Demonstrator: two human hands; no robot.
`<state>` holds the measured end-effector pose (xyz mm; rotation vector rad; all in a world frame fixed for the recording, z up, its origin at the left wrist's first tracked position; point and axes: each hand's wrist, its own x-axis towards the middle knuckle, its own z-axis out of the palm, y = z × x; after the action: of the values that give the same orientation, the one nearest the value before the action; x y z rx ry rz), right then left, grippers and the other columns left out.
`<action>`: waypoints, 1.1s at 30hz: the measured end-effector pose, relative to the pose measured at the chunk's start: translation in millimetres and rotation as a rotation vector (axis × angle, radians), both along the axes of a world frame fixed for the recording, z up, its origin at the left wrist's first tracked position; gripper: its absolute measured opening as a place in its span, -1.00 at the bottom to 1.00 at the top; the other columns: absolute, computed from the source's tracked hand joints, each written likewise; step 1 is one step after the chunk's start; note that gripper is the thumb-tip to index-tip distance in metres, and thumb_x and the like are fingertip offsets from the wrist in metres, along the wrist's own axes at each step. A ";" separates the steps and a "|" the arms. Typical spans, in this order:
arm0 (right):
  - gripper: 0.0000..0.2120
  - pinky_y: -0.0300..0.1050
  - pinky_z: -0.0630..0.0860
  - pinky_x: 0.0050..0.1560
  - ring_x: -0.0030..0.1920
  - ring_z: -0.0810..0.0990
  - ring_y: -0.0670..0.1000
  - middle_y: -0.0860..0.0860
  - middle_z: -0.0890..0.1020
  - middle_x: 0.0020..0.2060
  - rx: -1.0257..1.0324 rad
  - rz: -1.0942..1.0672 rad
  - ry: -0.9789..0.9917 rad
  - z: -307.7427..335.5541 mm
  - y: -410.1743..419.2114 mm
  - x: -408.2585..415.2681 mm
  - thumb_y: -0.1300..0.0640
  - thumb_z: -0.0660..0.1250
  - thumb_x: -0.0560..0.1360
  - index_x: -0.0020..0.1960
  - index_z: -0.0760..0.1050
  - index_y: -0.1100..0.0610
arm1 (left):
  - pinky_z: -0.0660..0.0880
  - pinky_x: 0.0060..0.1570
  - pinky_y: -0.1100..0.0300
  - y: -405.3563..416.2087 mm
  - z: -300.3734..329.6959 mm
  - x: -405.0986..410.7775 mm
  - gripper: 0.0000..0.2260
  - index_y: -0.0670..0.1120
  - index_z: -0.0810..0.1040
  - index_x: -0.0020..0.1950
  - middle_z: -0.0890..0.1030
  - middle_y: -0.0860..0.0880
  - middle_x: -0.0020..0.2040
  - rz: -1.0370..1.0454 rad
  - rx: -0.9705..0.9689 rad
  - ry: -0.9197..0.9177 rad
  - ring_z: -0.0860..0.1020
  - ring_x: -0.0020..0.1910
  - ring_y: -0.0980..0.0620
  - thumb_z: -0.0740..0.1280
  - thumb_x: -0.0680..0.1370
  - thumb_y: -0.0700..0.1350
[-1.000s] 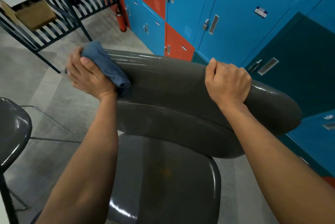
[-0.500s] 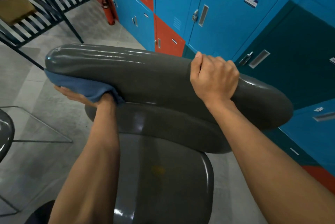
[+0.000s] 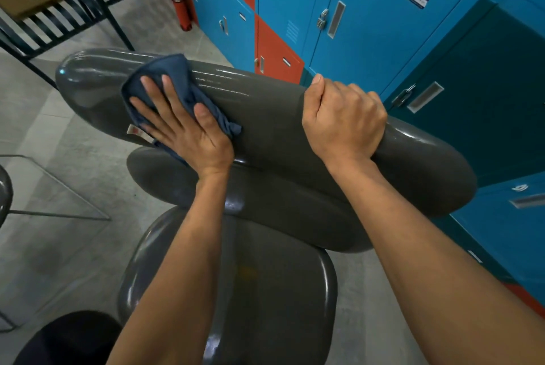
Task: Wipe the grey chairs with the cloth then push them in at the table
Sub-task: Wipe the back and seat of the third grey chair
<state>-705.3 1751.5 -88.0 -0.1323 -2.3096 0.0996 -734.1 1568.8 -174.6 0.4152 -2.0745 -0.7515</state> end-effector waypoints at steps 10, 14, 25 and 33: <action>-0.56 -0.06 0.27 -0.31 -0.47 0.40 0.03 0.00 0.52 -0.50 -0.037 0.004 0.041 -4.1 0.4 -0.7 0.04 0.17 0.65 -0.36 0.54 0.10 | -0.15 0.59 0.17 31.4 -25.3 4.8 -0.48 -0.18 0.05 0.66 0.08 -0.14 0.68 0.243 1.055 0.048 0.03 0.66 -0.07 -0.05 0.75 0.03; -0.53 0.02 0.37 -0.29 -0.43 0.51 0.08 0.02 0.57 -0.46 -0.071 0.018 -0.011 0.1 0.0 0.5 0.01 0.12 0.67 -0.33 0.57 0.12 | -0.23 0.50 0.29 52.7 -7.5 11.9 -0.51 -0.21 -0.03 0.67 -0.03 -0.17 0.69 0.124 0.982 0.066 -0.07 0.66 -0.08 -0.05 0.77 -0.05; -0.47 0.04 0.38 -0.17 -0.34 0.45 0.03 0.03 0.59 -0.35 -0.110 0.106 -0.212 13.0 1.4 10.7 -0.04 -0.03 0.70 -0.22 0.58 0.10 | -0.15 0.56 -0.37 104.2 -7.8 67.5 -0.50 -0.13 0.18 0.63 0.09 -0.07 0.68 -0.497 -0.104 0.029 -0.02 0.64 -0.27 -0.08 0.75 0.07; -0.50 -0.02 0.28 -0.21 -0.33 0.48 0.04 -0.01 0.50 -0.38 -0.108 0.088 -0.244 16.2 0.9 13.0 -0.04 -0.04 0.69 -0.25 0.53 0.08 | -0.18 0.56 -0.25 3.5 -12.2 25.3 -0.42 -0.18 0.08 0.66 0.04 -0.23 0.67 -0.082 0.251 -0.161 -0.07 0.64 -0.34 -0.11 0.69 0.08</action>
<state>-692.3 1752.5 -71.9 -0.1026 -2.5539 0.2662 -708.8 1572.3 -186.8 0.5467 -2.1635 -1.0648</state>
